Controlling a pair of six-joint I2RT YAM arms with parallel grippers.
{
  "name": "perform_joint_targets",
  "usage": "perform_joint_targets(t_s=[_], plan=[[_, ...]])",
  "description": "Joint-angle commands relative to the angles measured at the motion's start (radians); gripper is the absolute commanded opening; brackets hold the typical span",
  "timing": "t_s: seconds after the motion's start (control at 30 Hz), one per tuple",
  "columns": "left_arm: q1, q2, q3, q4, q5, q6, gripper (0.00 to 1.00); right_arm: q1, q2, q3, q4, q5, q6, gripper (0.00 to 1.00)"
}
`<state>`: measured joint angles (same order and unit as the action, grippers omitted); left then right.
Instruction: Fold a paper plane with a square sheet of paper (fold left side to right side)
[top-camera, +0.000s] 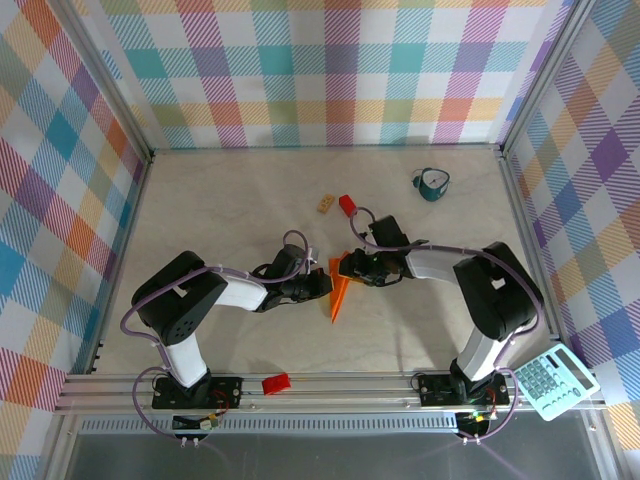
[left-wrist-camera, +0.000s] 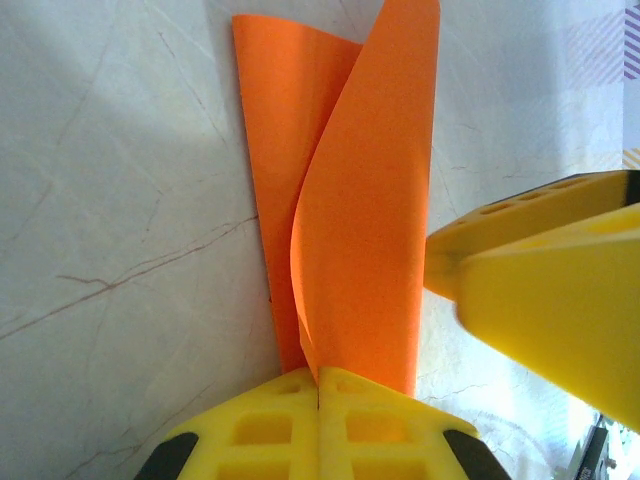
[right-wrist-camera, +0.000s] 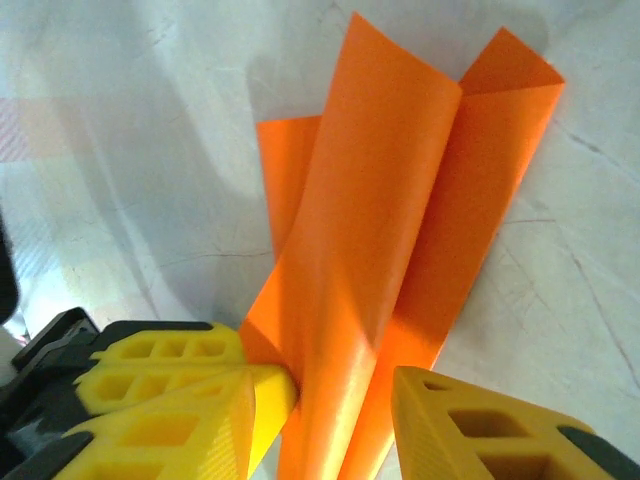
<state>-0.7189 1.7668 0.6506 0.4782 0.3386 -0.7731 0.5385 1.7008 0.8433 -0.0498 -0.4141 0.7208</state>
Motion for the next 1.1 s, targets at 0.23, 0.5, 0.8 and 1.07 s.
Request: perform_joint_targets(t_s=[0.23, 0.5, 0.8, 1.07], plan=[[-0.028, 0.037, -0.02, -0.118, 0.027, -0.007, 0.02, 0.01, -0.027, 0.043, -0.047, -0.023, -0.029, 0.23], [-0.028, 0.039, -0.014, -0.13, 0.028, -0.002, 0.05, 0.032, 0.044, 0.109, -0.09, -0.011, -0.046, 0.18], [-0.028, 0.046, -0.01, -0.134, 0.027, -0.001, 0.11, 0.044, 0.094, 0.144, -0.174, 0.038, -0.067, 0.18], [-0.028, 0.058, -0.006, -0.133, 0.028, -0.002, 0.11, 0.044, 0.08, 0.132, -0.192, 0.073, -0.074, 0.17]])
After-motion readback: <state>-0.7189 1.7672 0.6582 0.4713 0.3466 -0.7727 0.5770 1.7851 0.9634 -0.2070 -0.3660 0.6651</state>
